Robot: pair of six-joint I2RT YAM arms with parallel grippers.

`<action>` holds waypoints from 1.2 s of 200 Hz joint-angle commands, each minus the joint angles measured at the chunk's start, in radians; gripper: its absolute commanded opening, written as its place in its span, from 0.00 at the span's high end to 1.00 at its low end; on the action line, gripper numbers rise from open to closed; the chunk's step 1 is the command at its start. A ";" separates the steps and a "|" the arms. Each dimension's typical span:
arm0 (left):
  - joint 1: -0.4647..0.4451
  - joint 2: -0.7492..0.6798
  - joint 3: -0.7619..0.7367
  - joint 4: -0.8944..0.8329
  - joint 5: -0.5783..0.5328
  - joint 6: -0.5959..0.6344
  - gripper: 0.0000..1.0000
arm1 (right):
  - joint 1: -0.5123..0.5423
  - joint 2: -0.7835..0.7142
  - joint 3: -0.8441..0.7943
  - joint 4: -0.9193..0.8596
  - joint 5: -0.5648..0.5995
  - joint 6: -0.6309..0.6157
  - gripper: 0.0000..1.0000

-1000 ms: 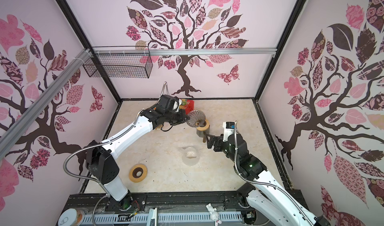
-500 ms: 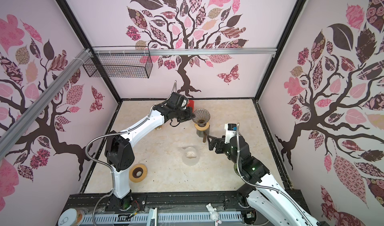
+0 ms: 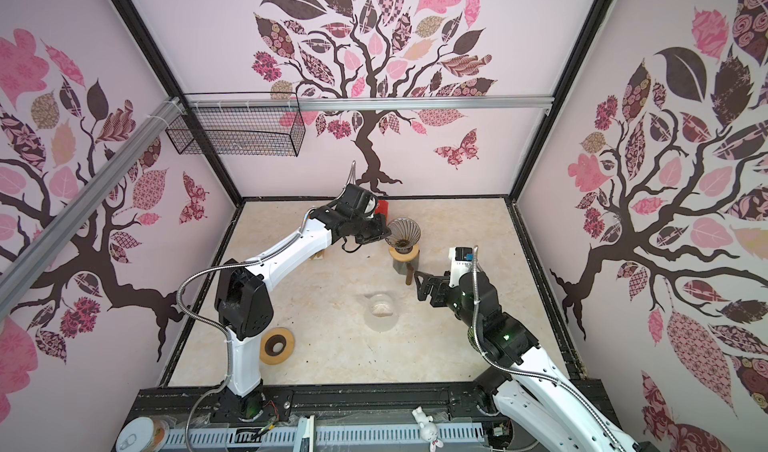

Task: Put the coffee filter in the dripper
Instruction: 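Lower the dripper into the stand's hole while the right gripper reaches over it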

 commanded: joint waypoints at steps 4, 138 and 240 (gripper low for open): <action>-0.008 0.020 0.058 0.011 0.000 0.011 1.00 | 0.005 0.034 0.029 0.026 0.020 0.005 0.00; -0.020 0.075 0.074 0.000 0.031 0.016 1.00 | -0.116 0.387 0.274 0.069 0.053 0.022 0.08; -0.033 0.116 0.154 -0.053 0.012 0.007 1.00 | -0.163 0.678 0.490 0.008 0.116 -0.080 0.54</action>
